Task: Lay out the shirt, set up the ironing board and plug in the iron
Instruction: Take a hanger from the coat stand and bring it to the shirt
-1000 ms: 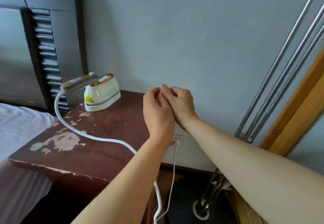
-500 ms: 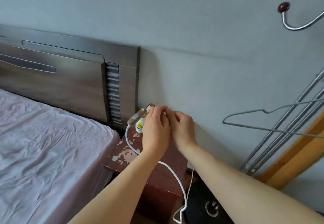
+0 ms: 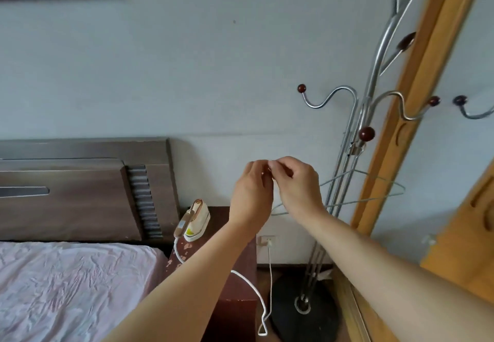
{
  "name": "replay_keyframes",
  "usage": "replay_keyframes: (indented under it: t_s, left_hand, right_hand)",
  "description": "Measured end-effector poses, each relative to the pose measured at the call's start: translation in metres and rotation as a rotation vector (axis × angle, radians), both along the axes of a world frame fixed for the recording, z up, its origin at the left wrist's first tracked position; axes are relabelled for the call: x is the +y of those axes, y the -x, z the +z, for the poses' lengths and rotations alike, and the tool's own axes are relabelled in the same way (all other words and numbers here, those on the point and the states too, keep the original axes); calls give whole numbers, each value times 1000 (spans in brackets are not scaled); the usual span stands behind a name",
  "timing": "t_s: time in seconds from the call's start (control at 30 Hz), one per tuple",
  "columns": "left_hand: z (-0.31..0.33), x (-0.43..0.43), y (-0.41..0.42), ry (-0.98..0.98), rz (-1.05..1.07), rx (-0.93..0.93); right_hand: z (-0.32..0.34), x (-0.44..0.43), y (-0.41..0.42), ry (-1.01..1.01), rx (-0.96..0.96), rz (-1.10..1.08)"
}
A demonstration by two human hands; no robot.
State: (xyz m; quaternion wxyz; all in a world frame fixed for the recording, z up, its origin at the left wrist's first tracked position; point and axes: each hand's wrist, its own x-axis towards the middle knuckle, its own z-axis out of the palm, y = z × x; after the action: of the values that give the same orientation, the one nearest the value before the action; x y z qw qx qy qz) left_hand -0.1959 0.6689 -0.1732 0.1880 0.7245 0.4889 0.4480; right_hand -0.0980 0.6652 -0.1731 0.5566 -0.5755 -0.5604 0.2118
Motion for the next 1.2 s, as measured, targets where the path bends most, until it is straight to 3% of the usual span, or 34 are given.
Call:
replay_keyframes:
  t_s: [0.13, 0.37, 0.73, 1.03, 1.2]
  left_hand:
    - [15, -7, -60, 26, -128, 84]
    - [17, 3, -122, 62, -220, 196]
    - [3, 47, -165, 133, -184, 343]
    - [10, 49, -163, 106, -210, 441]
    - [21, 35, -160, 97, -211, 457]
  right_hand:
    - [17, -21, -74, 19, -51, -209]
    - [16, -33, -139, 78, -106, -344]
    - [10, 31, -189, 375, -146, -330]
    - [19, 45, -193, 283, -22, -335]
    - [42, 28, -187, 214, -95, -412]
